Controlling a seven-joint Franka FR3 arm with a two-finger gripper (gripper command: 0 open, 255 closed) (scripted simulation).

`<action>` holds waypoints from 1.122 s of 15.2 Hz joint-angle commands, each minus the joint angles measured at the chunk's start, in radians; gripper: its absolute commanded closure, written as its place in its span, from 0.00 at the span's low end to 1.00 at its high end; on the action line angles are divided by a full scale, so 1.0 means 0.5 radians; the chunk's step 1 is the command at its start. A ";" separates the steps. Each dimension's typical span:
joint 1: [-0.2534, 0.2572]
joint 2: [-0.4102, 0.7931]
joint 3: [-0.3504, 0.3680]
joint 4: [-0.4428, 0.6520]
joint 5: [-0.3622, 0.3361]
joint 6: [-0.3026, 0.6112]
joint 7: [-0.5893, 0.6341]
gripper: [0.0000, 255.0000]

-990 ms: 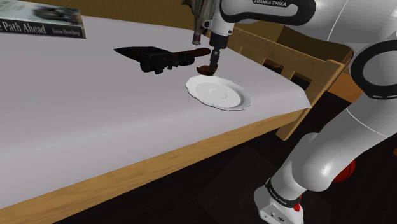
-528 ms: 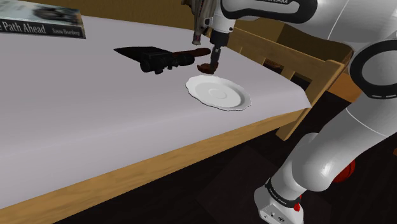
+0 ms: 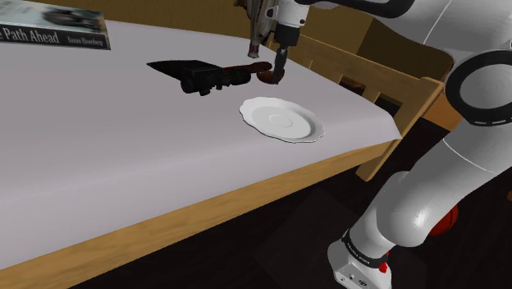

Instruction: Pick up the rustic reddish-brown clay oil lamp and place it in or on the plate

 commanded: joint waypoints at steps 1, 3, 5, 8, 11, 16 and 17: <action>-0.001 0.017 -0.001 0.081 0.001 -0.065 -0.003 1.00; -0.001 0.038 -0.001 0.162 0.002 -0.124 -0.005 1.00; -0.001 0.062 -0.002 0.246 0.004 -0.184 -0.007 1.00; 0.028 -0.069 0.034 0.118 0.001 -0.188 0.059 1.00; 0.067 -0.267 0.095 -0.099 0.007 -0.170 0.160 1.00; 0.127 -0.564 0.206 -0.393 0.046 -0.175 0.330 1.00; 0.139 -0.619 0.230 -0.443 0.058 -0.180 0.365 1.00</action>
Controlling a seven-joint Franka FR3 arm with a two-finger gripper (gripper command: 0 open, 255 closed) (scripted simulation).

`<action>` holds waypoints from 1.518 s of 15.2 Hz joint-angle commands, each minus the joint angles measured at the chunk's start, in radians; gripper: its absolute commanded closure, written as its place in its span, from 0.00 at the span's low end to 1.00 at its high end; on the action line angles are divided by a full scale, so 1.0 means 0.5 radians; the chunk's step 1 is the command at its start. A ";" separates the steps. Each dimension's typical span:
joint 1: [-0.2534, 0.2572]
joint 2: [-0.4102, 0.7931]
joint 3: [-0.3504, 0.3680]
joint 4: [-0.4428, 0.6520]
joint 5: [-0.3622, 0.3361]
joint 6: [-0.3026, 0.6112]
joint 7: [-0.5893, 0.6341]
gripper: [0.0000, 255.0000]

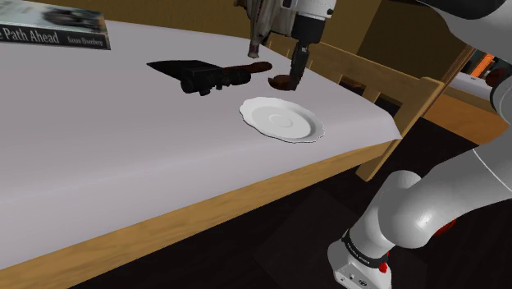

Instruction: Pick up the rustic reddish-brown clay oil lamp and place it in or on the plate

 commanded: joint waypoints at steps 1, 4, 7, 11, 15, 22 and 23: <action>0.023 -0.118 0.046 -0.119 0.024 0.002 0.069 1.00; 0.041 -0.205 0.082 -0.220 0.047 0.017 0.119 1.00; 0.042 -0.235 0.083 -0.329 0.049 0.096 0.118 1.00; 0.044 -0.270 0.084 -0.467 0.051 0.200 0.117 1.00; 0.045 -0.298 0.086 -0.602 0.054 0.307 0.116 1.00; 0.045 -0.298 0.086 -0.602 0.054 0.307 0.116 1.00; 0.045 -0.298 0.086 -0.602 0.054 0.307 0.116 1.00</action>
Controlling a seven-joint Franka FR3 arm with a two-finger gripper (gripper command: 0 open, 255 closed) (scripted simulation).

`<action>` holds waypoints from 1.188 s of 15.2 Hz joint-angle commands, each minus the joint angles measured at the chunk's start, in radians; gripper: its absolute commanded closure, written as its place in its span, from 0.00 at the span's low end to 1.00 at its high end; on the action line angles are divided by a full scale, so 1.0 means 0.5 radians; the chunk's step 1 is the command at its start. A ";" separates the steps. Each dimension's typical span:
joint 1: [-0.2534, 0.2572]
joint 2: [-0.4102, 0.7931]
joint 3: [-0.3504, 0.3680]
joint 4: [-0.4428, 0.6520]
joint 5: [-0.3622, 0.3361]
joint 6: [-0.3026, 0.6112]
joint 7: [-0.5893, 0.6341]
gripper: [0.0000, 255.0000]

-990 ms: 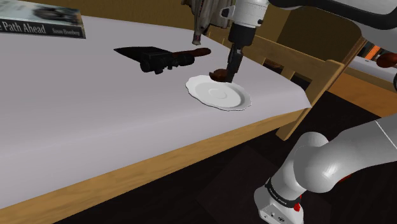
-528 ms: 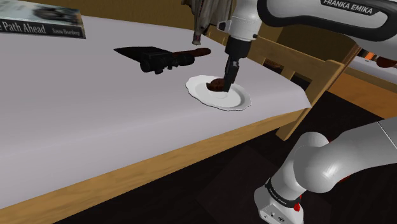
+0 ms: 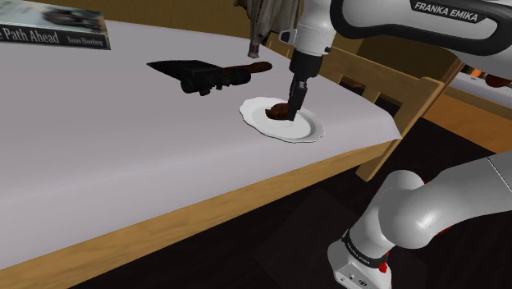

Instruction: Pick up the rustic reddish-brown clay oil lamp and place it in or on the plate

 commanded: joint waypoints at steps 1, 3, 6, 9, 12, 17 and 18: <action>0.000 0.000 0.000 0.000 0.000 0.000 0.000 0.00; 0.000 0.000 0.000 0.000 0.000 0.000 0.000 0.00; 0.000 0.000 0.000 0.000 0.000 0.000 0.000 0.00; -0.003 0.063 -0.002 0.256 -0.005 -0.193 0.003 0.00; -0.004 0.083 -0.002 0.328 -0.006 -0.244 0.005 0.00; -0.004 0.083 -0.002 0.328 -0.006 -0.244 0.005 0.00; -0.004 0.083 -0.002 0.328 -0.006 -0.244 0.005 0.00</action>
